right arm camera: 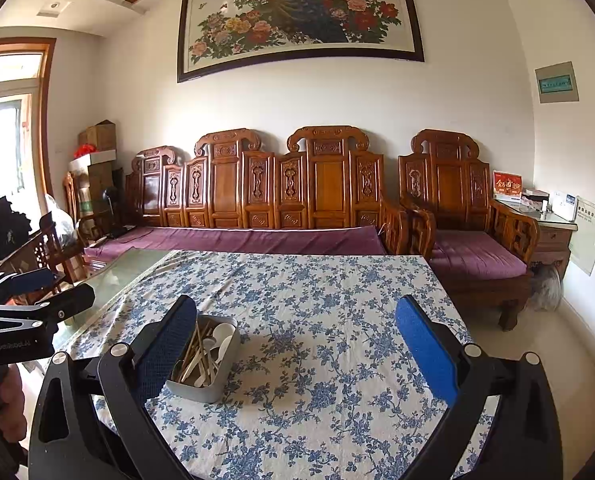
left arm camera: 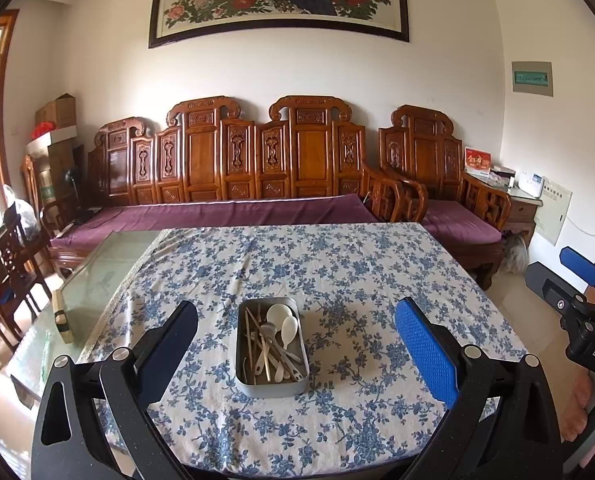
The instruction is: Organize utensils
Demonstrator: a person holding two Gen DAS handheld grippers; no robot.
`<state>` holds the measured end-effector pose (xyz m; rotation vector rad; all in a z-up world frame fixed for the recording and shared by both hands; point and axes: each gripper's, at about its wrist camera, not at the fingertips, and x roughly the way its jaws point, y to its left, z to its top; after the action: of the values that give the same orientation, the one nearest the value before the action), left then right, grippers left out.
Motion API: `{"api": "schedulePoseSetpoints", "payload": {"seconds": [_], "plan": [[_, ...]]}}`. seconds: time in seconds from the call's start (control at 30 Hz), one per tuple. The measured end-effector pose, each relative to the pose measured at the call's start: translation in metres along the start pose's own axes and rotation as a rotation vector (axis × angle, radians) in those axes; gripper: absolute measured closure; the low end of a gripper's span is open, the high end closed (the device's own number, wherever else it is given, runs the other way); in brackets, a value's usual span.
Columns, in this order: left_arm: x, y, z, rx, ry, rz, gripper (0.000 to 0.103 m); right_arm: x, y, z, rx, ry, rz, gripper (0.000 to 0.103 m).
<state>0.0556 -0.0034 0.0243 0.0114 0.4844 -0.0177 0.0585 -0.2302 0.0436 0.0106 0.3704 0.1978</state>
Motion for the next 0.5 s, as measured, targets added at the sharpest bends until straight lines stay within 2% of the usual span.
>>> {"api": "schedulePoseSetpoints", "payload": {"seconds": [0.5], "plan": [[0.0013,-0.0013,-0.0012,0.004,0.003,0.002,0.008,0.0017,-0.0001,-0.0008,0.000,0.002,0.001,0.003]]}}
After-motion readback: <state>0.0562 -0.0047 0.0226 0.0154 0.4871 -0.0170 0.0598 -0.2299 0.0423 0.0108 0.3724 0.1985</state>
